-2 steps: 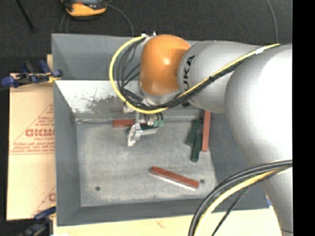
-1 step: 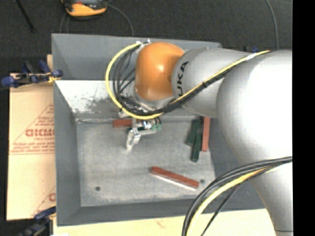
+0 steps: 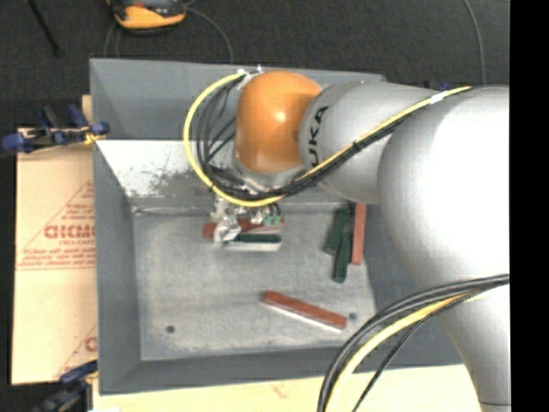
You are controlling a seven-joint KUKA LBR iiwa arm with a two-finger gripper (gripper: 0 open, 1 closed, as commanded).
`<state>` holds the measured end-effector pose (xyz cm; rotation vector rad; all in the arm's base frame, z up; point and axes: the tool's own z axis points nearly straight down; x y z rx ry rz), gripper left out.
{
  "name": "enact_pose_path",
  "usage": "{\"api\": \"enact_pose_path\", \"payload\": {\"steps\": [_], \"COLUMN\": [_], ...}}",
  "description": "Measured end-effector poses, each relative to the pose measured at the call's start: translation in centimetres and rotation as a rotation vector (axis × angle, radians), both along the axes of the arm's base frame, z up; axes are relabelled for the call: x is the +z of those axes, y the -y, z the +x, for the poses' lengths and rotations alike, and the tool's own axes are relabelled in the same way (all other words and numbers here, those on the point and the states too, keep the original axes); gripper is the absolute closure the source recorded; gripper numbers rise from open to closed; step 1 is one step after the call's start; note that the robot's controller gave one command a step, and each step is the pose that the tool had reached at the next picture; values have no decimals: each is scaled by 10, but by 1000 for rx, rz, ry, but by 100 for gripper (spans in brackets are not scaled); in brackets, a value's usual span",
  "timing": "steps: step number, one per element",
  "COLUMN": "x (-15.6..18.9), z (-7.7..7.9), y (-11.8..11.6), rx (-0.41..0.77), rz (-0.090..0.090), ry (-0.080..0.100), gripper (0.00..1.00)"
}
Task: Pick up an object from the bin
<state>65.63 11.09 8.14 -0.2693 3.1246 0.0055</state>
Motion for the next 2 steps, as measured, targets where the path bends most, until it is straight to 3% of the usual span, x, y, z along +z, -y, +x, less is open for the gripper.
{"api": "enact_pose_path", "payload": {"steps": [1, 2], "x": [0, 64], "z": [0, 3], "y": [0, 0], "rx": [-2, -4], "rz": [0, 0], "ry": [1, 5], "gripper": [100, 100]}}
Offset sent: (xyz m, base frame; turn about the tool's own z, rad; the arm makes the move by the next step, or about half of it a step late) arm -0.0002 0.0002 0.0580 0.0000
